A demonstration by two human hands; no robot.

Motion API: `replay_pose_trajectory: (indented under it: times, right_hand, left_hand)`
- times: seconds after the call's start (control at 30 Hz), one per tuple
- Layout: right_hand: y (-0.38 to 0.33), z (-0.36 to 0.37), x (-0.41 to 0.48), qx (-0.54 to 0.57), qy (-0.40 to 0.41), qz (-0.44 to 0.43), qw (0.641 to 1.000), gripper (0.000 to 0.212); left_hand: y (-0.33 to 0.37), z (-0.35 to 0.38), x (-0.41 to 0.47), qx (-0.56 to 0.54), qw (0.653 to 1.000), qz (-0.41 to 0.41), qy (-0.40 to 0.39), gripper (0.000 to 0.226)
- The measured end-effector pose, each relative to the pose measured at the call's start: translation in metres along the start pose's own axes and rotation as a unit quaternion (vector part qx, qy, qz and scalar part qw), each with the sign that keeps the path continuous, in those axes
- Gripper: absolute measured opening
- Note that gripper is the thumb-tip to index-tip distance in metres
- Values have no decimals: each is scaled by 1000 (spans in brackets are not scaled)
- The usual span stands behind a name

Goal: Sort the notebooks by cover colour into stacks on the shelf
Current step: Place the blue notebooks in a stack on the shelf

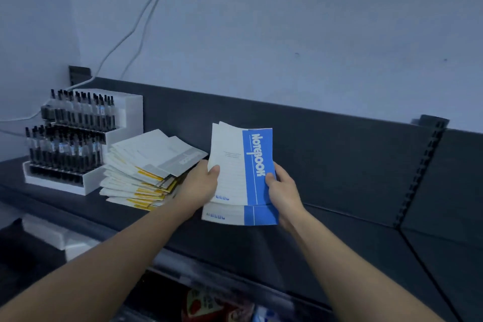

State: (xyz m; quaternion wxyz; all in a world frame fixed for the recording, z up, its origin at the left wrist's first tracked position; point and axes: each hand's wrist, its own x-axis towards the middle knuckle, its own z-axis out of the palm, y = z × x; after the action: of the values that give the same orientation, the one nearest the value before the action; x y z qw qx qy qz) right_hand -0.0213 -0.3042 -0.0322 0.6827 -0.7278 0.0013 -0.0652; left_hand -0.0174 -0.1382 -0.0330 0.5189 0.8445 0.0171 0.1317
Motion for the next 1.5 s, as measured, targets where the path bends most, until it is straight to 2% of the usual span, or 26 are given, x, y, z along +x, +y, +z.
replay_pose_trajectory:
  times: [0.33,0.47,0.63,0.97,1.5]
  right_hand:
    - [14,-84,-80,-77,97,-33,992,35]
    - [12,-128,-109,-88,128,-34,987,45]
    - [19,-196,-142,-106,152,-33,982,52]
    - [32,-350,-205,-129,187,-25,974,50]
    - [69,-551,-215,-126,276,16,953,46]
  left_hand:
    - [25,68,-69,-25,996,62,-50,25]
    - [49,99,-100,-53,993,79,-67,26]
    - [79,149,-142,-96,987,82,-99,25]
    - [143,271,-229,-148,977,82,-127,27]
    - [224,453,-278,-124,963,87,-222,29]
